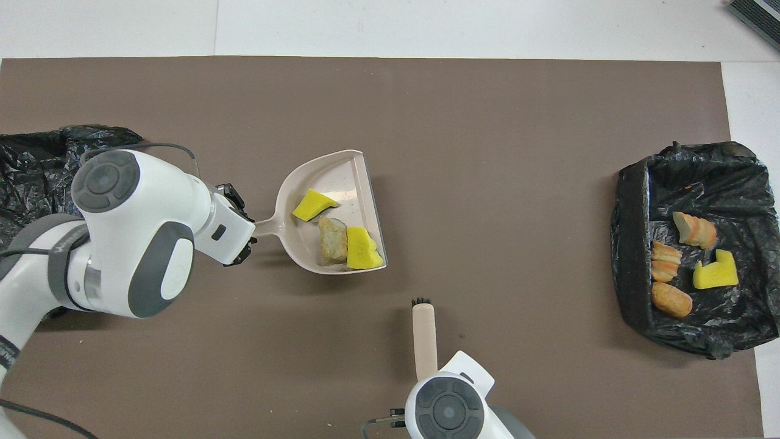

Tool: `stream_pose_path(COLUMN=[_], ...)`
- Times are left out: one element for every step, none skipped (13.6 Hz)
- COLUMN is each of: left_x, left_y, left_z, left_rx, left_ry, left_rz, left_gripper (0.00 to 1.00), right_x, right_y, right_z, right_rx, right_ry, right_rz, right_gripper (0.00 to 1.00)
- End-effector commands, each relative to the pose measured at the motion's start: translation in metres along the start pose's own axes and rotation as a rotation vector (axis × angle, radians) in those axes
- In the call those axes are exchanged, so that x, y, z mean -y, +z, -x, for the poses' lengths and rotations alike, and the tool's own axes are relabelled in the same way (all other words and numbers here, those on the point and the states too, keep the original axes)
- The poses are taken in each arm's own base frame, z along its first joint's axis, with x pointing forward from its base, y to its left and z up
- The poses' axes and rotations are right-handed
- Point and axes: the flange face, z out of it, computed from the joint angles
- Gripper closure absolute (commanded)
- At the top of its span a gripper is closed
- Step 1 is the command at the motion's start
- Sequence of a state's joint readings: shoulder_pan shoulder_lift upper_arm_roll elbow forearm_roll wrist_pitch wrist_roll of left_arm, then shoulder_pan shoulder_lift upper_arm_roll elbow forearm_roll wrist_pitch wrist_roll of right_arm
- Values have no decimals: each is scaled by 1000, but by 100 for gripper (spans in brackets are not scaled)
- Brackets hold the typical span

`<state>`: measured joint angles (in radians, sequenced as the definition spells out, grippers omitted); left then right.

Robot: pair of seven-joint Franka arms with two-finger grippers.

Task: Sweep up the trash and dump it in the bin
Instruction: 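Carry the loaded dustpan with the left gripper to the farther trash bag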

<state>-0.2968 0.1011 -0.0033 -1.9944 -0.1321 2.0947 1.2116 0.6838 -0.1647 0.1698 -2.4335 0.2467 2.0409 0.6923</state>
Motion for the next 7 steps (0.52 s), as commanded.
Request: stream_pose_path(left_x=[27, 29, 32, 35, 34, 35, 40], left_y=[-26, -38, -47, -56, -65, -76, -87], left_z=[10, 11, 18, 20, 24, 34, 52], left_rx=[-22, -26, -27, -26, -21, -16, -15], left_ry=[1, -2, -14, -21, -21, -32, -45], left_rz=[25, 17, 19, 18, 19, 20, 18], left_gripper=[100, 100, 100, 100, 100, 100, 100], right_x=[24, 24, 25, 24, 24, 23, 25], right_y=[35, 37, 37, 37, 38, 39, 37], right_z=[-7, -9, -8, -9, -10, -11, -12], right_rx=[-1, 4, 0, 1, 1, 2, 12], right_ry=[34, 34, 30, 32, 27, 15, 12], right_rz=[-7, -4, -5, -7, -6, -5, 0], right_gripper=[100, 100, 100, 100, 100, 100, 100])
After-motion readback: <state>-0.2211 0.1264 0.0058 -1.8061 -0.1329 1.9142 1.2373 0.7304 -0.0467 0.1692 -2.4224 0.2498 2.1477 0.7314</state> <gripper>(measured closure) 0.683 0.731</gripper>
